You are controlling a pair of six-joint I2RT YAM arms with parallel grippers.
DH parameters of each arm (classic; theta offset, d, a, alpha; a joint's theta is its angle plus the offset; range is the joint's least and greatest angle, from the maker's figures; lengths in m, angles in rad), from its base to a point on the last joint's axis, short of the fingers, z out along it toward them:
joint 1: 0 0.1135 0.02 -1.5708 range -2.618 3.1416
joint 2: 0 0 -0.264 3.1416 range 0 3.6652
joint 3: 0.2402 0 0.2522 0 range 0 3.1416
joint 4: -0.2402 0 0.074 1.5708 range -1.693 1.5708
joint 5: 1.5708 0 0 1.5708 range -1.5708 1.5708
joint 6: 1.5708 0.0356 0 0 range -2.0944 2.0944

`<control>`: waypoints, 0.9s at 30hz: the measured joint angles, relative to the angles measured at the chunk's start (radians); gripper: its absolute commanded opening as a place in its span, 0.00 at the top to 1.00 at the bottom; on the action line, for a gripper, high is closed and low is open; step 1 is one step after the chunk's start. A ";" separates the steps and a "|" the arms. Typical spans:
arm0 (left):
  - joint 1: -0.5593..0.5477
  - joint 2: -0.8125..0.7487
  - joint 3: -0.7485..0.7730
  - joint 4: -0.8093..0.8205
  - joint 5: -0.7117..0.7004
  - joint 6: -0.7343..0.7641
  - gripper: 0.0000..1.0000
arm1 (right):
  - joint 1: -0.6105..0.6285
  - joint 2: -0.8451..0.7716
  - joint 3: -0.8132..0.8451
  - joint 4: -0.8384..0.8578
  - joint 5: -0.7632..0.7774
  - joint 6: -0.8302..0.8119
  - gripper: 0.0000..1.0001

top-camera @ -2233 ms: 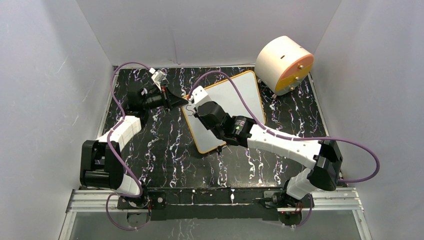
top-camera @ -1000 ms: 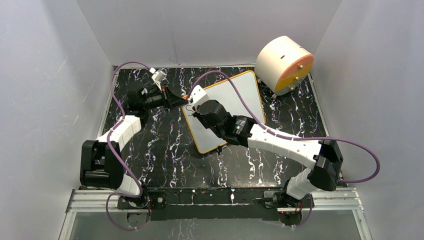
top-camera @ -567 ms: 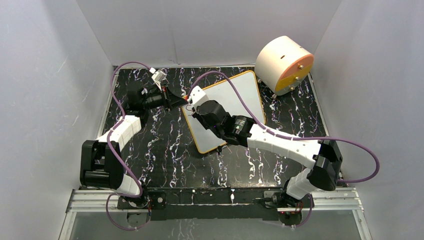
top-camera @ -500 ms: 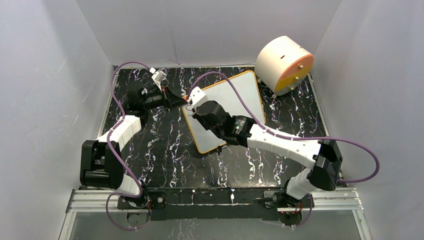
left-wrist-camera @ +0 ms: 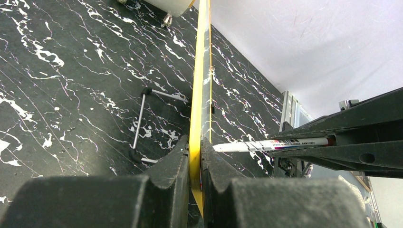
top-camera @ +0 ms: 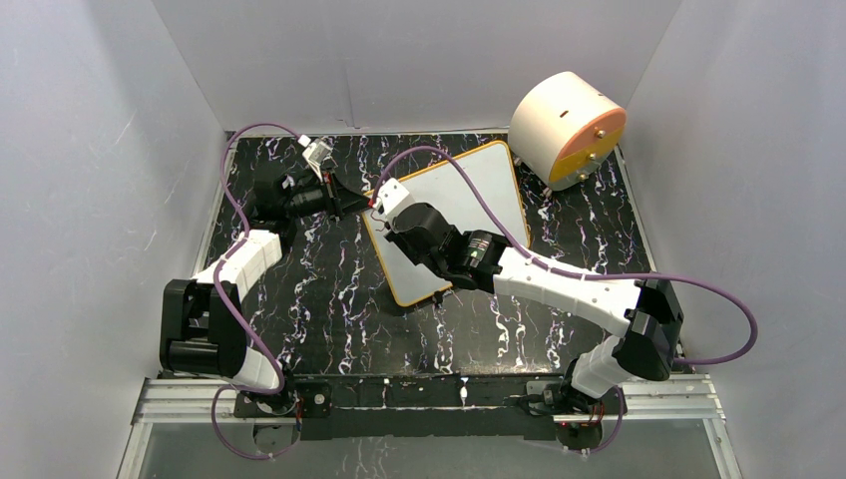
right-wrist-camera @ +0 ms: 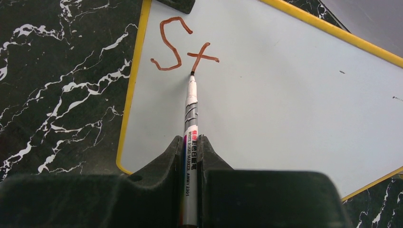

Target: Write a sentence on the whiteboard

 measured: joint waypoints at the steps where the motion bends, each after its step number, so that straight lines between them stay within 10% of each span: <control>1: 0.000 0.000 0.000 0.000 0.000 0.000 1.00 | 0.000 0.000 0.000 -0.005 -0.001 0.000 1.00; 27: -0.001 0.003 0.005 -0.006 0.001 0.002 1.00 | 0.002 0.005 0.010 -0.051 0.005 0.003 1.00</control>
